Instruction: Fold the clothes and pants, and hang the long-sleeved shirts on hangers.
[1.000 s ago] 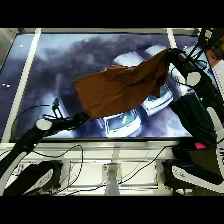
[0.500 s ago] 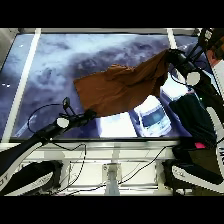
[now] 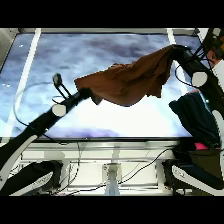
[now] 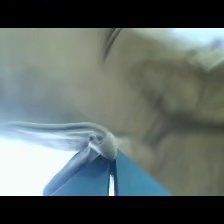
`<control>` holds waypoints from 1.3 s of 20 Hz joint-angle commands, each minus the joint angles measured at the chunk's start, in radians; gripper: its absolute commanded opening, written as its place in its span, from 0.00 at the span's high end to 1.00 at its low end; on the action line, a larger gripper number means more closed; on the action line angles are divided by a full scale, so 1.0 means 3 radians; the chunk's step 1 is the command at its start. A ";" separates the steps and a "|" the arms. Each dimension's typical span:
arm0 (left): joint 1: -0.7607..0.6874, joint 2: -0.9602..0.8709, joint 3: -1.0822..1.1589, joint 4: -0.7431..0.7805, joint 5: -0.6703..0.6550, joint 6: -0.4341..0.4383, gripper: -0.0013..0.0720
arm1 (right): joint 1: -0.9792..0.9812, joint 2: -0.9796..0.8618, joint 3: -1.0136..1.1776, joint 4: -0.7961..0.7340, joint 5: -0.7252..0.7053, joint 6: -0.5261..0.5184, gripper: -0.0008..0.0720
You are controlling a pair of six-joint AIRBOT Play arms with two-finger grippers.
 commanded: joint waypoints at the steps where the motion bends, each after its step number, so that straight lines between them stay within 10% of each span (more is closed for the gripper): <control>1: 0.0361 0.0357 0.0385 0.0441 0.0037 0.0104 0.96 | -0.0137 0.0289 0.0005 -0.0100 0.0258 -0.0008 0.97; 13: 0.0946 0.1994 0.1043 0.1230 -0.0309 0.0103 0.96 | -0.0254 0.1888 0.0788 0.0175 0.2420 -0.0437 0.97; 17: 0.0946 0.2308 0.1148 0.1382 -0.0656 0.0081 0.97 | -0.0254 0.2317 0.0843 0.0479 0.2750 0.0045 0.97; 23: 0.1583 0.2037 0.1147 0.2591 -0.1637 -0.1432 0.97 | -0.0254 0.1883 0.0828 0.0243 0.3059 0.0415 0.97; 26: 0.1849 0.1258 0.1144 0.2672 -0.2588 -0.1560 0.96 | -0.0254 0.1176 0.0584 0.0158 0.3072 0.0413 0.97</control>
